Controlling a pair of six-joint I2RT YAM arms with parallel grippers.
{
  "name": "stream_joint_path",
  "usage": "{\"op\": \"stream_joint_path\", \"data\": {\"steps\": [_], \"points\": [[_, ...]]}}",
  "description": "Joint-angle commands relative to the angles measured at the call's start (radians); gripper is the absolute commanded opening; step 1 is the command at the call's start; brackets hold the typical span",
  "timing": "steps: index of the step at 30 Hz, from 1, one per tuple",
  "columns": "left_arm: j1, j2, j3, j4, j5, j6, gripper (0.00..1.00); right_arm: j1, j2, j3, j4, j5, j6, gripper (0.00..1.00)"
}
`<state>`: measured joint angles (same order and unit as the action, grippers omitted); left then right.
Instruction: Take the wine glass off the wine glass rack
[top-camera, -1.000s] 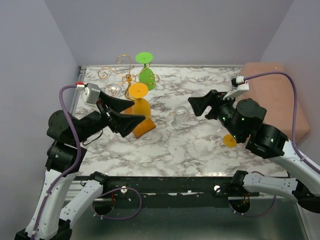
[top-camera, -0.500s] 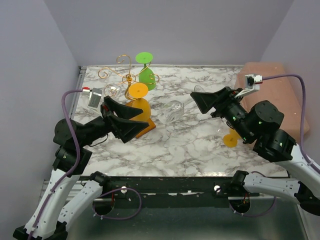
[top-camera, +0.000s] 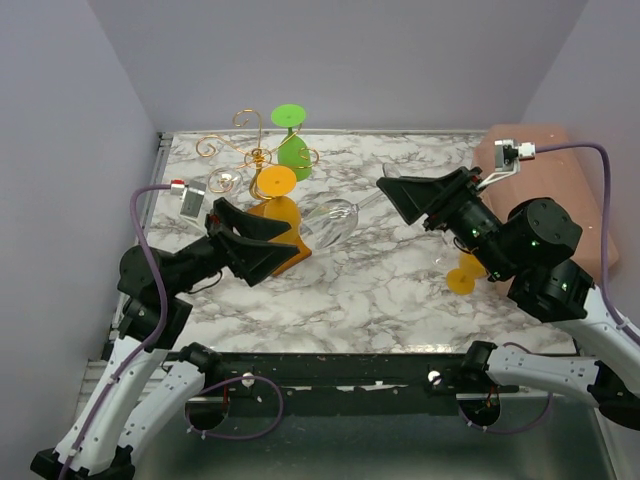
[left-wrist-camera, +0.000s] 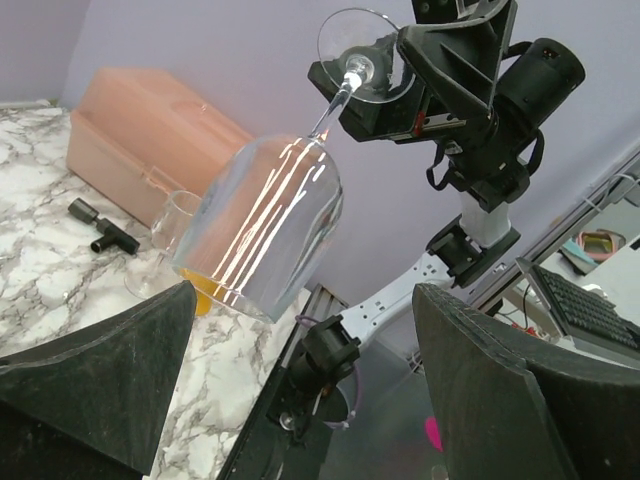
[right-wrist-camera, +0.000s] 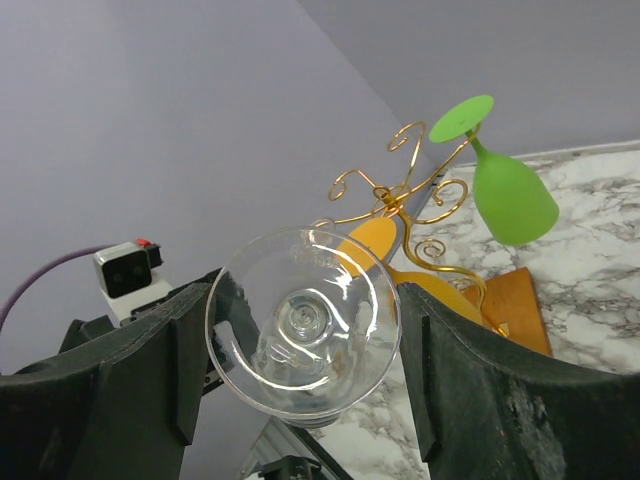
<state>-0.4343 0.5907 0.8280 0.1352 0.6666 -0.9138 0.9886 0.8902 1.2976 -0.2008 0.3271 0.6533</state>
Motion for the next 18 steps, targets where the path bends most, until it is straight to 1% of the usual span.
{"op": "stream_joint_path", "data": {"steps": [1, 10, 15, 18], "points": [[-0.004, 0.004, -0.018, 0.102, 0.007, -0.052, 0.91, 0.005, -0.006, 0.045, 0.098, -0.050, 0.029, 0.67], [-0.012, 0.021, -0.092, 0.268, 0.037, -0.165, 0.89, 0.005, 0.017, 0.029, 0.160, -0.112, 0.048, 0.67], [-0.022, 0.019, -0.101, 0.293, 0.038, -0.185, 0.89, 0.005, 0.026, 0.021, 0.190, -0.115, 0.055, 0.67], [-0.032, 0.024, -0.111, 0.341, 0.046, -0.214, 0.88, 0.005, 0.033, 0.013, 0.226, -0.113, 0.058, 0.67]]}}
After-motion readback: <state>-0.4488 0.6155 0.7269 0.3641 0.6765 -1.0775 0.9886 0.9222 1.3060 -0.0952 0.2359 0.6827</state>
